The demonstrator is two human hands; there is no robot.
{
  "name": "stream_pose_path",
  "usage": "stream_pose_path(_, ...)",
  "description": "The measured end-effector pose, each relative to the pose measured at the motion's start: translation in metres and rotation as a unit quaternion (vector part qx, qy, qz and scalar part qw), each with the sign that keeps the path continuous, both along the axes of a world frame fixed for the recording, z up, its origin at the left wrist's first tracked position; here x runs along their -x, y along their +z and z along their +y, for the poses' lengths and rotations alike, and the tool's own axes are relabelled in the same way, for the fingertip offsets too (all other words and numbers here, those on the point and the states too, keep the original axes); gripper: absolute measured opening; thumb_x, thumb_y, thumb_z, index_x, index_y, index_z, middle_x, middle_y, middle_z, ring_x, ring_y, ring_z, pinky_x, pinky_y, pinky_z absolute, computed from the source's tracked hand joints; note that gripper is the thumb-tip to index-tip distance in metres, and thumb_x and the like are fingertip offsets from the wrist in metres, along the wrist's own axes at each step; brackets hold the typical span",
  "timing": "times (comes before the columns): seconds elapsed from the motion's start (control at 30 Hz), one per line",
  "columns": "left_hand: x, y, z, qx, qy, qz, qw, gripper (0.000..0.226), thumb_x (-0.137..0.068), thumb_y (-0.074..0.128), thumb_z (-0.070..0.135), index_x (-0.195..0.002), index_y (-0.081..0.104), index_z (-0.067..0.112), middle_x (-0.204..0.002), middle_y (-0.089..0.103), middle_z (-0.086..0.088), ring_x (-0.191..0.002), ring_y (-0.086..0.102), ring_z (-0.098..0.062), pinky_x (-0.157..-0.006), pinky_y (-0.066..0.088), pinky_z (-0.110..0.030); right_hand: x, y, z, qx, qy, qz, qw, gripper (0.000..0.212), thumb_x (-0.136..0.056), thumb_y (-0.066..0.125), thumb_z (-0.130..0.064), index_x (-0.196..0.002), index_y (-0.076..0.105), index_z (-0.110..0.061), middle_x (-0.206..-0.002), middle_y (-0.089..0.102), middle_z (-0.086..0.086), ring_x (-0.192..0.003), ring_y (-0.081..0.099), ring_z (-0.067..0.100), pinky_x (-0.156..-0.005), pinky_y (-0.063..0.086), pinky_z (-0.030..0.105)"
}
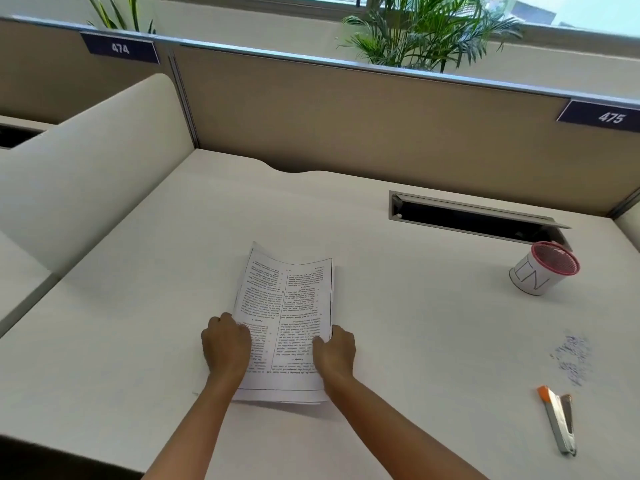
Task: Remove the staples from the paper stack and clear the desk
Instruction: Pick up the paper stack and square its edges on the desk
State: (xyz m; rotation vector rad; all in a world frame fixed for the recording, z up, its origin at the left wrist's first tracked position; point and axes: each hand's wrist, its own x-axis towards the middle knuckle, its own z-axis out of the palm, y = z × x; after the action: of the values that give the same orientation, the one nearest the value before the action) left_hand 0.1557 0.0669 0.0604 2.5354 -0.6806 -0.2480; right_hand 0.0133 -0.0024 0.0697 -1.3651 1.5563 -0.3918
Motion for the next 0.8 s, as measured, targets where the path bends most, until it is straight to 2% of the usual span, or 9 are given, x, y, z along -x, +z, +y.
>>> stream_pose_path(0.13, 0.002, 0.004, 0.001, 0.022, 0.03, 0.016, 0.999, 0.027, -0.09, 0.057, 0.015, -0.097, 0.063, -0.01, -0.094, 0.061, -0.026, -0.085, 0.059, -0.039, -0.065, 0.045, -0.038, 0.009, 0.002, 0.002, 0.027, 0.006, -0.038, 0.999, 0.025, -0.09, 0.053, -0.007, -0.114, 0.06, -0.006, -0.113, 0.059, 0.003, -0.101, 0.059, 0.019, -0.088, 0.049, 0.023)
stream_pose_path(0.2, 0.006, 0.002, 0.003, 0.013, 0.044, 0.027, 0.999, 0.031, -0.089, 0.059, 0.018, -0.102, 0.063, -0.01, -0.104, 0.058, -0.026, -0.096, 0.054, -0.04, -0.076, 0.048, -0.044, 0.016, 0.004, 0.0, 0.036, 0.027, -0.061, 0.997, 0.023, -0.09, 0.054, -0.006, -0.111, 0.062, -0.01, -0.105, 0.064, 0.001, -0.099, 0.062, 0.019, -0.084, 0.05, 0.022)
stream_pose_path(0.27, 0.007, 0.001, 0.005, 0.006, 0.061, 0.047, 0.997, 0.032, -0.088, 0.062, 0.023, -0.105, 0.064, -0.005, -0.117, 0.052, -0.025, -0.109, 0.046, -0.04, -0.09, 0.042, -0.047, 0.026, 0.007, -0.002, 0.057, 0.039, -0.073, 0.995, 0.02, -0.09, 0.057, -0.009, -0.108, 0.064, -0.012, -0.103, 0.067, 0.0, -0.098, 0.064, 0.018, -0.083, 0.052, 0.022)
stream_pose_path(0.33, 0.007, 0.006, 0.008, 0.051, 0.067, 0.091, 0.992, 0.033, -0.088, 0.064, 0.027, -0.107, 0.064, -0.001, -0.125, 0.048, -0.021, -0.116, 0.043, -0.039, -0.097, 0.04, -0.048, 0.037, 0.01, -0.005, 0.076, 0.047, -0.087, 0.992, 0.017, -0.089, 0.061, -0.012, -0.105, 0.065, -0.013, -0.101, 0.069, -0.001, -0.094, 0.065, 0.014, -0.079, 0.052, 0.018)
stream_pose_path(0.4, 0.009, 0.014, 0.009, 0.118, 0.046, 0.142, 0.982, 0.031, -0.09, 0.063, 0.029, -0.107, 0.062, 0.002, -0.123, 0.052, -0.016, -0.113, 0.049, -0.034, -0.092, 0.045, -0.042, 0.047, 0.016, -0.009, 0.091, 0.051, -0.116, 0.988, 0.013, -0.088, 0.063, -0.012, -0.101, 0.064, -0.015, -0.099, 0.07, -0.003, -0.092, 0.066, 0.012, -0.073, 0.052, 0.013)
stream_pose_path(0.47, 0.009, 0.022, 0.01, 0.158, 0.021, 0.204, 0.966, 0.026, -0.093, 0.059, 0.032, -0.096, 0.061, 0.006, -0.106, 0.064, -0.011, -0.094, 0.06, -0.028, -0.072, 0.049, -0.033, 0.054, 0.027, -0.014, 0.114, 0.057, -0.138, 0.982, 0.013, -0.087, 0.064, -0.01, -0.098, 0.06, -0.014, -0.099, 0.069, -0.004, -0.09, 0.066, 0.01, -0.068, 0.052, 0.011)
stream_pose_path(0.53, 0.01, 0.029, 0.008, 0.189, 0.012, 0.265, 0.945, 0.026, -0.094, 0.057, 0.034, -0.088, 0.059, 0.009, -0.09, 0.068, -0.007, -0.083, 0.065, -0.028, -0.064, 0.049, -0.032, 0.059, 0.038, -0.021, 0.126, 0.06, -0.162, 0.977, 0.021, -0.086, 0.064, -0.007, -0.102, 0.054, -0.016, -0.1, 0.067, -0.005, -0.089, 0.066, 0.01, -0.066, 0.053, 0.012)
stream_pose_path(0.67, 0.012, 0.033, 0.0, 0.225, 0.017, 0.319, 0.921, 0.021, -0.09, 0.063, 0.033, -0.096, 0.062, 0.013, -0.093, 0.071, -0.004, -0.088, 0.068, -0.026, -0.078, 0.055, -0.039, 0.065, 0.053, -0.037, 0.075, 0.053, -0.178, 0.98, 0.042, -0.087, 0.065, -0.01, -0.118, 0.04, -0.024, -0.102, 0.06, -0.008, -0.085, 0.067, 0.012, -0.064, 0.055, 0.018)
stream_pose_path(0.8, 0.02, 0.034, -0.01, 0.202, 0.025, 0.358, 0.911, 0.041, -0.085, 0.071, 0.028, -0.118, 0.05, 0.016, -0.114, 0.066, -0.011, -0.094, 0.067, -0.026, -0.086, 0.053, -0.04, 0.076, 0.049, -0.054, 0.012, 0.005, -0.126, 0.992, 0.031, -0.085, 0.064, -0.008, -0.114, 0.058, -0.014, -0.106, 0.068, 0.005, -0.089, 0.067, 0.02, -0.076, 0.054, 0.027)
